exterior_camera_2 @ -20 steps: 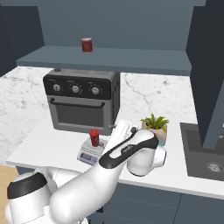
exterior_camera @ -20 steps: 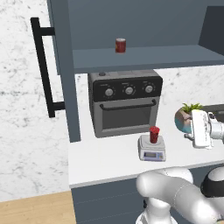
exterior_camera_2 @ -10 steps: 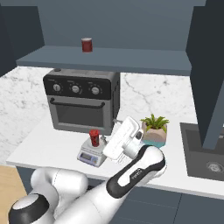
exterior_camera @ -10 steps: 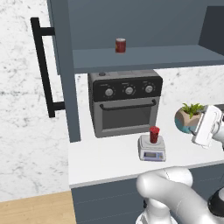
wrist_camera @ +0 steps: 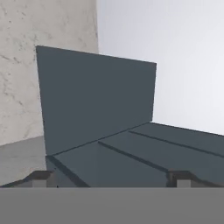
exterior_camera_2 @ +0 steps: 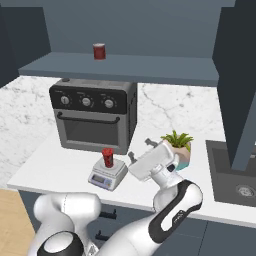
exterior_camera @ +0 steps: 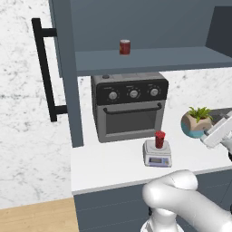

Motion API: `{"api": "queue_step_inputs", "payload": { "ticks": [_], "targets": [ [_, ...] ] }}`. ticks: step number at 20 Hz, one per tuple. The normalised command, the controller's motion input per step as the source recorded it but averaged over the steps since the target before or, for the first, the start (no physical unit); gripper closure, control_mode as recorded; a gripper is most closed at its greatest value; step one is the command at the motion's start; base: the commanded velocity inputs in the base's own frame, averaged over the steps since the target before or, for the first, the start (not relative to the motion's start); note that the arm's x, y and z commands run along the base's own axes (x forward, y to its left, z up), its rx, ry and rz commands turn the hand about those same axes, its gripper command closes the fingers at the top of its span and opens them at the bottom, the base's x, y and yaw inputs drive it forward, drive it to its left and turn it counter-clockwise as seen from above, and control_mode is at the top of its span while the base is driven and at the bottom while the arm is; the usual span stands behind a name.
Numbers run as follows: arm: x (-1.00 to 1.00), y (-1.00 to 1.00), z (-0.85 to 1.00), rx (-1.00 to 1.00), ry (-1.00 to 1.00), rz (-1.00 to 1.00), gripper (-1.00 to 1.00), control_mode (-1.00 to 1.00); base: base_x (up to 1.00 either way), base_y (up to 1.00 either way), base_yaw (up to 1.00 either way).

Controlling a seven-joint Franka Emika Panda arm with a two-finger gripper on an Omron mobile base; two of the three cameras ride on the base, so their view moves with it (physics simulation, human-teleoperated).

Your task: Pick the yogurt and place it on the digital scale for weighing, and close the cabinet.

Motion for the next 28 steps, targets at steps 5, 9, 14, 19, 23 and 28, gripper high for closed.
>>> {"api": "queue_step_inputs", "payload": {
  "ticks": [5, 9, 14, 19, 23, 28],
  "targets": [
    [-0.04, -0.70, 0.22, 0.17, 0.04, -0.10, -1.00, -1.00, 0.00, 0.00, 0.00],
    [0.00, -0.86, 0.05, 0.19, 0.11, -0.06, -1.00, -1.00, 0.00, 0.00, 0.00],
    [-0.04, -0.82, 0.03, 0.12, 0.05, -0.12, -1.00, -1.00, 0.00, 0.00, 0.00],
    [-0.03, -0.79, 0.20, 0.10, 0.08, -0.20, -1.00, -1.00, 0.00, 0.00, 0.00],
    [-0.06, -0.79, 0.28, 0.12, 0.09, -0.16, -1.00, -1.00, 0.00, 0.00, 0.00],
    [-0.24, -0.70, 0.22, 0.05, 0.14, -0.13, -1.00, -1.00, 0.00, 0.00, 0.00]
  ]
}}
